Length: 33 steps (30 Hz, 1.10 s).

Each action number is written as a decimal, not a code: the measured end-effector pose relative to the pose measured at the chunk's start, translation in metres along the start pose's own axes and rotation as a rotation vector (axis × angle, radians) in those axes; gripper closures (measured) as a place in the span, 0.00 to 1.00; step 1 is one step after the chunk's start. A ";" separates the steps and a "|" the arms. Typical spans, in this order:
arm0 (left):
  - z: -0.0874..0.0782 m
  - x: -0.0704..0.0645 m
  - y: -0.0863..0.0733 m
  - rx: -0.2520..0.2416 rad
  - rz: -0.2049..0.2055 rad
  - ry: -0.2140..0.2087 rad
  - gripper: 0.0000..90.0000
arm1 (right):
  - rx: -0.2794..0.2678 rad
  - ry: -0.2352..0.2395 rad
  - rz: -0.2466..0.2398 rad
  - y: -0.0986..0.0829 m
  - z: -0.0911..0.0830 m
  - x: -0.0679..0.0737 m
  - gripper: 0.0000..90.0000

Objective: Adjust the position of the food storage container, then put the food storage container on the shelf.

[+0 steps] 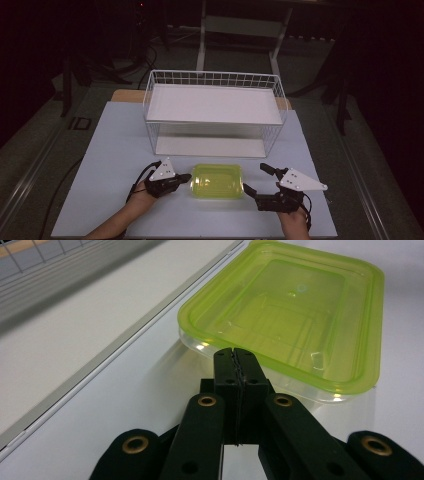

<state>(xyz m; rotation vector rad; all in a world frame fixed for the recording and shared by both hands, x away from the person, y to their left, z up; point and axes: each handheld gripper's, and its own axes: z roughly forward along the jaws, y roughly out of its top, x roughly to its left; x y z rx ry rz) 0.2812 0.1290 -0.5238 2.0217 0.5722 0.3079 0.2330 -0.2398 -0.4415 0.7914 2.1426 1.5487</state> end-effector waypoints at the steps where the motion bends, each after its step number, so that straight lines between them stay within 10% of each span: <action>1: -0.003 0.001 0.001 -0.014 -0.009 0.002 1.00 | -0.001 0.001 0.001 0.000 0.000 0.000 0.16; 6: -0.018 0.003 0.011 -0.044 -0.100 0.001 0.89 | 0.000 0.001 0.003 0.000 0.000 0.000 0.16; 11: -0.025 -0.001 0.018 -0.059 -0.191 -0.032 0.23 | 0.012 0.017 0.000 -0.001 0.004 0.002 0.16; 14: -0.024 -0.004 0.019 -0.063 -0.206 -0.060 0.04 | 0.021 0.021 -0.006 -0.002 0.006 0.003 0.16; 22: -0.022 -0.013 0.026 -0.058 -0.190 -0.049 0.05 | 0.035 0.014 -0.006 -0.005 0.008 0.004 0.16; 29: -0.025 -0.010 0.039 -0.066 -0.288 -0.037 0.04 | 0.040 -0.012 -0.003 -0.004 0.012 -0.001 0.15; 33: -0.023 -0.009 0.046 -0.029 -0.276 -0.022 0.04 | 0.050 -0.020 0.005 -0.001 0.019 -0.005 0.15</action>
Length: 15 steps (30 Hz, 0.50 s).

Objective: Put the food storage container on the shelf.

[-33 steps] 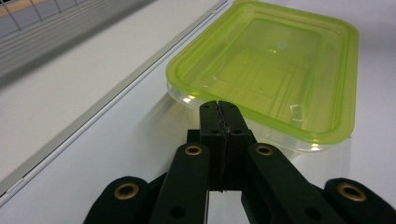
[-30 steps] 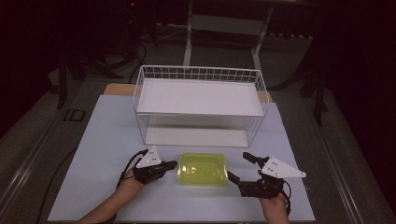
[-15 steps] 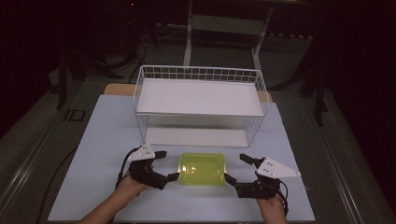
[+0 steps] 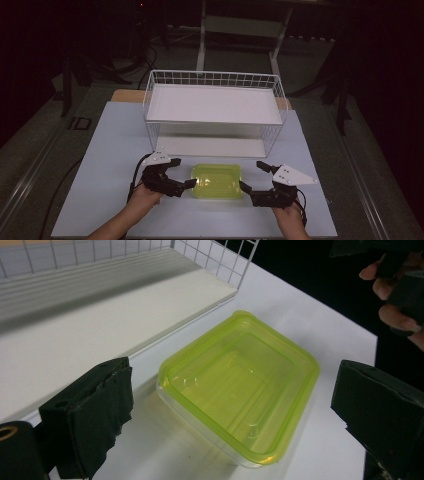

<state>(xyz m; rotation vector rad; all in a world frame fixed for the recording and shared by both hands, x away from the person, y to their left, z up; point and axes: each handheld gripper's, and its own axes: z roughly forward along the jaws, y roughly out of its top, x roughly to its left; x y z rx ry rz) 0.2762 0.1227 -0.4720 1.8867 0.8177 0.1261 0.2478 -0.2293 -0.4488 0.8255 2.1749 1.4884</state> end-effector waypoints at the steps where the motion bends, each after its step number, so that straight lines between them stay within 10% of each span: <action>1: 0.001 0.000 0.001 0.007 0.000 0.008 0.04 | 0.015 -0.006 0.017 0.000 0.003 -0.001 0.15; 15: 0.028 0.015 -0.004 0.143 -0.083 0.083 0.23 | 0.196 0.010 0.129 -0.013 0.042 -0.021 0.28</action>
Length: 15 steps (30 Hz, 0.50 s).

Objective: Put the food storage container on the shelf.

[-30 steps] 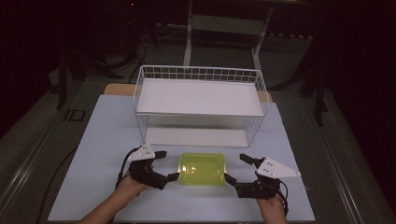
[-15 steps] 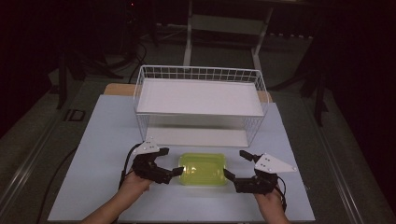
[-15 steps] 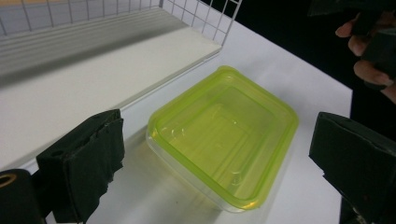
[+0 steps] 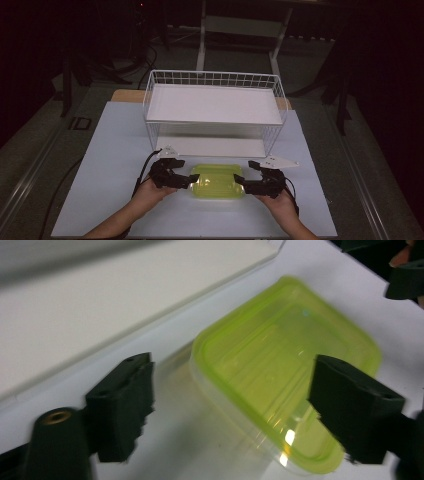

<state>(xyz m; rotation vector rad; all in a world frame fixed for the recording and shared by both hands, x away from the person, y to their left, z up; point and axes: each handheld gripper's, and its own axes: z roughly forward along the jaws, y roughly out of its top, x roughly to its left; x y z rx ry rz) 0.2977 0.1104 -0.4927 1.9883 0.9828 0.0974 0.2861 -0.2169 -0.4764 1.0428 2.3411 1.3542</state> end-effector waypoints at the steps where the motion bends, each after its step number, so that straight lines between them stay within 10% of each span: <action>1: 0.004 0.002 -0.004 0.024 -0.030 -0.021 0.25 | 0.018 -0.005 0.008 -0.003 0.003 0.000 0.29; 15: 0.016 0.003 -0.017 0.042 -0.091 -0.084 0.61 | 0.123 0.003 0.099 -0.022 0.019 0.001 0.43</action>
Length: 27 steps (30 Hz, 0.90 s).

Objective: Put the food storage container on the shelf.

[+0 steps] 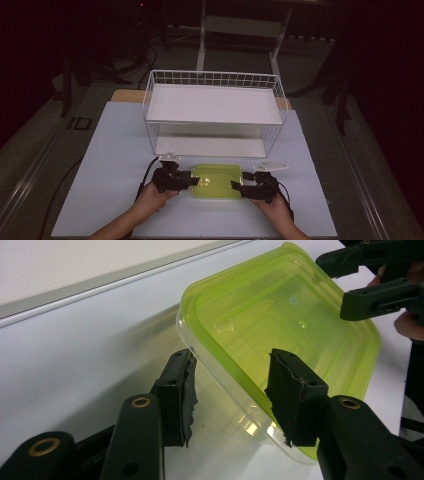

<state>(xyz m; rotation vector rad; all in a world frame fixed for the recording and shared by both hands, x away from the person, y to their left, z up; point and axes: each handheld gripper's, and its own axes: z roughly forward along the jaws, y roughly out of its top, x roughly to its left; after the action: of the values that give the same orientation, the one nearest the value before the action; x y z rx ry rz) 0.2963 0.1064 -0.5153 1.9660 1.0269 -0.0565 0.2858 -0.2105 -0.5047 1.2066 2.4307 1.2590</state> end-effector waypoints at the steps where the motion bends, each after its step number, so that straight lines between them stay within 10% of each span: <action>1: 0.000 0.000 -0.001 -0.003 -0.004 -0.001 0.62 | -0.001 -0.004 0.004 0.000 -0.001 0.000 0.46; 6: -0.001 -0.005 -0.002 -0.011 0.006 0.009 0.67 | 0.018 0.026 0.093 -0.002 -0.003 -0.009 0.57; 27: -0.009 -0.021 -0.010 -0.012 0.021 0.020 0.76 | 0.021 0.001 0.059 0.001 -0.015 0.005 0.74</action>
<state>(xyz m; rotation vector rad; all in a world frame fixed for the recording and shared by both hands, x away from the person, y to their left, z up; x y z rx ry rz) 0.2733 0.1024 -0.5080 1.9698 1.0173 -0.0200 0.2763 -0.2166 -0.4932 1.2927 2.4321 1.2525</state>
